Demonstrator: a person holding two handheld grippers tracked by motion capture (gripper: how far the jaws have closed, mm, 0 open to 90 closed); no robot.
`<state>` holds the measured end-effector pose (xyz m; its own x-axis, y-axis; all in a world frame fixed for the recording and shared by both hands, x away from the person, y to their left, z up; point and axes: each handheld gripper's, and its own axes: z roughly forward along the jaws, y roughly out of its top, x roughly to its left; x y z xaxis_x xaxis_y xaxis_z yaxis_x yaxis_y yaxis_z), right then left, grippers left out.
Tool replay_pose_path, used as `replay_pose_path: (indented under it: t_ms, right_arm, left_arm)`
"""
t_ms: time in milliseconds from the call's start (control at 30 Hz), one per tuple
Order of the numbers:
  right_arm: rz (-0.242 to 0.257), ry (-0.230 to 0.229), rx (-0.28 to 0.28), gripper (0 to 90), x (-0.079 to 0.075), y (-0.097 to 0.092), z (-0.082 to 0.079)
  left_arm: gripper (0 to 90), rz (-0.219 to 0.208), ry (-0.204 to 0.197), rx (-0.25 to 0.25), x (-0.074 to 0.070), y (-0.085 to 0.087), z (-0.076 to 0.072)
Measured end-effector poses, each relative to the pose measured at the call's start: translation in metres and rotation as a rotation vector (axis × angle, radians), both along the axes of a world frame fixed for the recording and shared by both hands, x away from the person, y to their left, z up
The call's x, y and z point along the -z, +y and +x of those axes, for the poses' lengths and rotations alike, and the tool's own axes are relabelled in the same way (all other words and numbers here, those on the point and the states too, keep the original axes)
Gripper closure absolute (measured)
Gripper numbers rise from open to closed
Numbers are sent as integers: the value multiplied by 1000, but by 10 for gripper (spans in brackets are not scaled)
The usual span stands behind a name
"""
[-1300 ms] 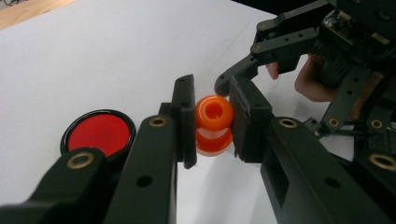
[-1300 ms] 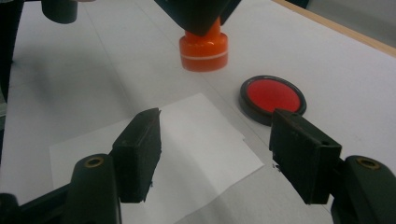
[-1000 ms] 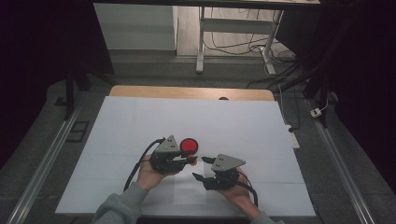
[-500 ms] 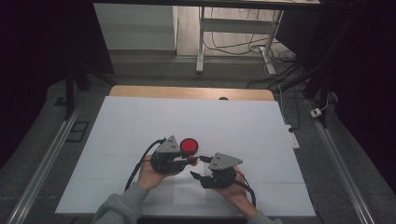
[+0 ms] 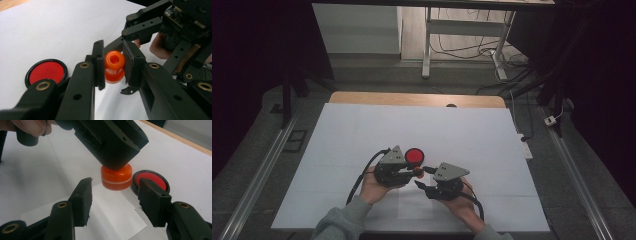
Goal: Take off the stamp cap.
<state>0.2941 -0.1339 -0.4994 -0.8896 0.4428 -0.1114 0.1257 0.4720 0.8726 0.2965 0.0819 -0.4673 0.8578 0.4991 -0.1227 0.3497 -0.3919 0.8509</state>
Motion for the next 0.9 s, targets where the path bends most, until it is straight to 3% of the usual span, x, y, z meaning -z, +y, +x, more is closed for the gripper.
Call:
replay_pose_path:
  t_ms: [900]
  right_arm:
    - [0,-3,7,577,-2,1,-1]
  left_arm:
    - [724,4,-6,2,0,-1,-1]
